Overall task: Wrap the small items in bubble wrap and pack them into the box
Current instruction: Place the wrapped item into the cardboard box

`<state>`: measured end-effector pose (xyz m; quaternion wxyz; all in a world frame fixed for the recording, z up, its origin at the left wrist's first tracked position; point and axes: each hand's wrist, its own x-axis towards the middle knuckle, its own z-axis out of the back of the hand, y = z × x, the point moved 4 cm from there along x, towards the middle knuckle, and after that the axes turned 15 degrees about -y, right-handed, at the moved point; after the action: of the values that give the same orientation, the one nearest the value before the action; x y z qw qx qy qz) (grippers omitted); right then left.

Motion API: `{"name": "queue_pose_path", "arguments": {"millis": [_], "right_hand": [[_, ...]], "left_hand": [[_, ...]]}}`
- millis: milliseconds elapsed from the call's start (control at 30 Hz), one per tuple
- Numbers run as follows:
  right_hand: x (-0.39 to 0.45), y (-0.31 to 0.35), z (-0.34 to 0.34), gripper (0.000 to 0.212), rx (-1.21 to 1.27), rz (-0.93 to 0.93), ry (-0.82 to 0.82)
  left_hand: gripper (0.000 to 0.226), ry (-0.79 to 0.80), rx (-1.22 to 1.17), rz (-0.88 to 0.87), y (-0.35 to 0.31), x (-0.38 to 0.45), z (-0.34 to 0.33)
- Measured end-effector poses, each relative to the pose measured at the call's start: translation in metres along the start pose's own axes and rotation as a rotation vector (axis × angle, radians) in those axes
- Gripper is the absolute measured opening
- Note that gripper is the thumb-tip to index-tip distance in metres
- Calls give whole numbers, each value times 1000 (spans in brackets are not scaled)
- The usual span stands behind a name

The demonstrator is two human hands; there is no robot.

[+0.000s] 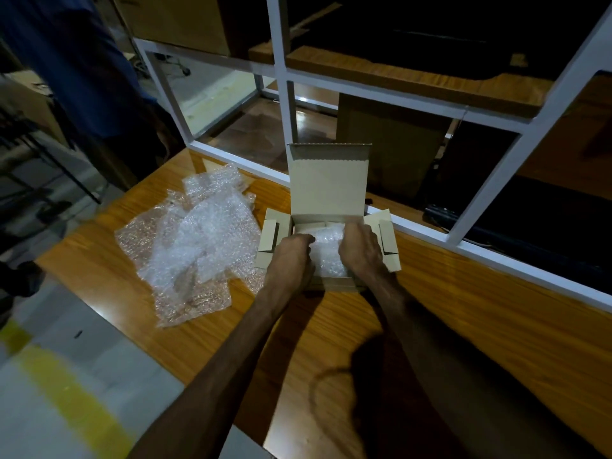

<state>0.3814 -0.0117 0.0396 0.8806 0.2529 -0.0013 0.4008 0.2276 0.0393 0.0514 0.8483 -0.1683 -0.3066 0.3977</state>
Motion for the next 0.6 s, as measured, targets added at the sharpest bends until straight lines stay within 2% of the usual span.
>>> {"name": "queue_pose_path", "arguments": {"millis": [100, 200, 267, 367, 467, 600], "right_hand": [[-34, 1, 23, 23, 54, 13, -122], [-74, 4, 38, 25, 288, -88, -178], [-103, 3, 32, 23, 436, -159, -108], [-140, 1, 9, 14, 483, -198, -2], [-165, 3, -11, 27, 505, -188, 79], [-179, 26, -23, 25, 516, -117, 188]], "left_hand": [[30, -163, -179, 92, 3, -30, 30], [23, -243, -255, 145, 16, -64, 49], [20, -246, -248, 159, 29, -91, 56], [23, -255, -155, 187, 51, -135, 61], [18, -216, -36, 182, 74, -161, 66], [23, -184, 60, 189, 105, -166, 77]]}}
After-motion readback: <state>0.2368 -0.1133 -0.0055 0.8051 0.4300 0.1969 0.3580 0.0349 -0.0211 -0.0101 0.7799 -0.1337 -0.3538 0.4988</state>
